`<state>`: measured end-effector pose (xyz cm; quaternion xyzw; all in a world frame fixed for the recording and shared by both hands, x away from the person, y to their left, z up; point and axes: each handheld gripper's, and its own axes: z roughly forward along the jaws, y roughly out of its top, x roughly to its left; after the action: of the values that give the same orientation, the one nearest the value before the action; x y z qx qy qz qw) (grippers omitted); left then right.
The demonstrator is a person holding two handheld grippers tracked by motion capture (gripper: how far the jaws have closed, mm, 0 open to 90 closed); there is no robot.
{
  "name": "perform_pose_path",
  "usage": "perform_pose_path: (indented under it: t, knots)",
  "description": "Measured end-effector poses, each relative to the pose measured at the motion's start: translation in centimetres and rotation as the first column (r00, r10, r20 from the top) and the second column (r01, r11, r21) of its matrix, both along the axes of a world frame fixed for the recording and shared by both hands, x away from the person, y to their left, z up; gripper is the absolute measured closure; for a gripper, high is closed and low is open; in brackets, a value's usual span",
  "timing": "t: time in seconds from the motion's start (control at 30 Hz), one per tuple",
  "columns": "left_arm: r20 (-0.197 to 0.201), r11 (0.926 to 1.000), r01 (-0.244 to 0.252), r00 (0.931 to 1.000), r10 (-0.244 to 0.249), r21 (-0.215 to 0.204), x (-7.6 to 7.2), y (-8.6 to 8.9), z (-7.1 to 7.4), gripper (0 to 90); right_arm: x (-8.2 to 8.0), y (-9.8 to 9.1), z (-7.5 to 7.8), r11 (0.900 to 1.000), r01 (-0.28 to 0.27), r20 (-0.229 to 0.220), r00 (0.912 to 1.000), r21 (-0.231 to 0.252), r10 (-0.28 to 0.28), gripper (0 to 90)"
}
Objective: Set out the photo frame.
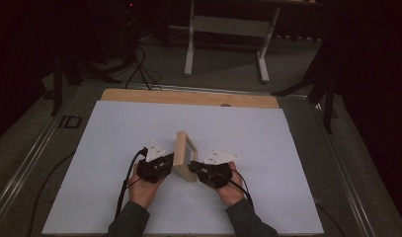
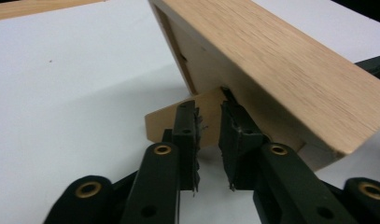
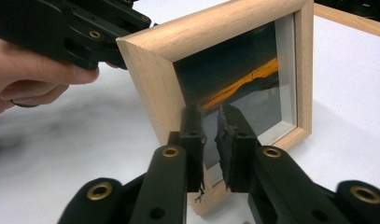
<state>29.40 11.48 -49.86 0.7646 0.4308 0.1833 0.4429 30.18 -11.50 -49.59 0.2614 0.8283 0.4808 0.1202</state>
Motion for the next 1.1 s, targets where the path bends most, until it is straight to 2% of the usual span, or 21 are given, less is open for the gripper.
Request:
perform_pose_path:
  t: [0.13, 0.4, 0.6, 0.73, 0.83, 0.93, 1.1]
  knots:
    - [0.002, 0.9998, -0.017, 0.9999, 0.017, -0.009, -0.2, 0.4, 0.4, 69.6, -0.1, 0.0, 0.1, 1.0000, 0.000, 0.008, 1.0000, -0.007, 0.000, 75.5]
    - [0.003, 0.9974, -0.047, 0.9989, 0.047, -0.055, -0.7, 1.8, 1.5, 63.4, 0.0, -0.3, 0.3, 0.9998, 0.020, 0.015, 0.9997, -0.009, -0.020, 66.4]
    - [0.004, 0.9938, -0.059, 0.9982, 0.059, -0.094, -1.3, 2.8, 2.2, 58.5, 0.2, -0.7, 0.4, 0.9995, 0.032, 0.012, 0.9994, -0.005, -0.032, 63.9]
    - [-0.017, 0.9936, -0.029, 0.9995, 0.027, -0.109, -1.4, 2.9, 2.8, 52.1, 0.2, -0.9, 0.5, 0.9992, 0.039, 0.011, 0.9992, -0.001, -0.039, 63.5]
    - [-0.005, 0.9950, -0.016, 0.9999, 0.016, -0.099, -1.7, 2.7, 3.1, 48.8, 0.2, -1.1, 0.6, 0.9992, 0.040, 0.014, 0.9991, 0.001, -0.040, 63.0]
    - [-0.002, 0.9942, -0.011, 0.9999, 0.010, -0.107, -1.9, 2.6, 3.5, 46.8, 0.2, -1.2, 0.7, 0.9989, 0.046, 0.015, 0.9988, 0.005, -0.046, 62.9]
    - [-0.016, 0.9938, 0.002, 0.9999, -0.004, -0.111, -2.0, 2.4, 3.8, 42.2, 0.3, -1.6, 0.7, 0.9982, 0.059, 0.012, 0.9982, 0.011, -0.059, 61.6]
